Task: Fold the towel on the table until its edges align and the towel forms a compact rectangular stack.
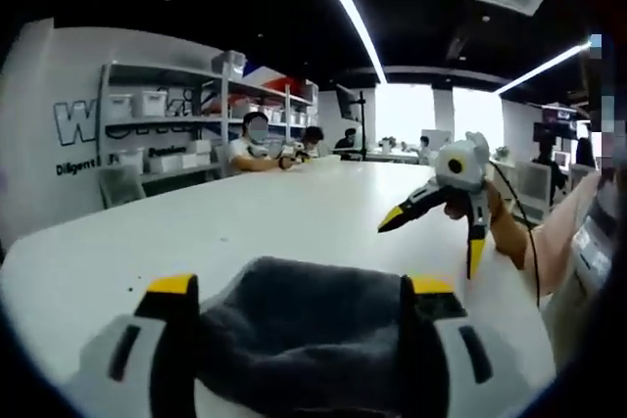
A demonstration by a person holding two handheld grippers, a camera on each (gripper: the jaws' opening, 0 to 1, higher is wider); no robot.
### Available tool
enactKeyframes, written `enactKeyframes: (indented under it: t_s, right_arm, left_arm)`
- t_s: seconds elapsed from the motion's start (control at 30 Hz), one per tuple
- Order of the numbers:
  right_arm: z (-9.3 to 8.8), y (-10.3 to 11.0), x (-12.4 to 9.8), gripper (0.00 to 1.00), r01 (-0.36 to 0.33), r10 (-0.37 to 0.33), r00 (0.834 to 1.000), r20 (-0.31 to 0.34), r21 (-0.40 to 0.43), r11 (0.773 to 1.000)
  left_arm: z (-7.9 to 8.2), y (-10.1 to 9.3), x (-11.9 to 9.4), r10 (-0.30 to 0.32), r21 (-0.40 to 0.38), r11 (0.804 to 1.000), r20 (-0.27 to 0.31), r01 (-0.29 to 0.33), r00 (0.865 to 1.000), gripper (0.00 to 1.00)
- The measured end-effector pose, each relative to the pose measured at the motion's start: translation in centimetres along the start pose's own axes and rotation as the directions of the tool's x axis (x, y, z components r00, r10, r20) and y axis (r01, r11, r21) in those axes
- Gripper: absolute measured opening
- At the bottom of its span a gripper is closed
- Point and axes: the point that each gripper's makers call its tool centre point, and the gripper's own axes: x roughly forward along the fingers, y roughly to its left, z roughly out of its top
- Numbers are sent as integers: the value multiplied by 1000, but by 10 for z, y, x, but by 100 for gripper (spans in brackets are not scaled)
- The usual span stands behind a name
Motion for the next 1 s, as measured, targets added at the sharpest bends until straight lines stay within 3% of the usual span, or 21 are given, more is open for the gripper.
enactKeyframes:
  t_s: [0.13,0.23,0.4,0.63,0.87,1.0]
  right_arm:
    - [-1,1,1,99,-4,4,1000,-5,-6,1000]
    - [-1,2,2,99,-7,7,1000,-8,-9,1000]
    - [-4,5,6,99,-18,17,1000,-23,-16,1000]
    - [-7,7,8,98,-26,25,999,-39,-20,999]
    - [-7,7,8,98,-27,26,999,-39,-22,999]
    - [-6,8,8,98,-30,28,999,-39,-26,999]
  left_arm:
    - [-10,4,4,-2,-8,1000,-13,2,1000,75]
    - [-23,5,4,1,22,1000,-55,0,998,71]
    - [-36,8,-1,-7,44,999,-82,10,997,72]
    - [-47,13,-9,-62,-12,998,-35,62,997,80]
    - [-52,4,-8,-157,-78,984,23,158,987,99]
    - [-60,0,-5,-160,-46,986,3,160,987,100]
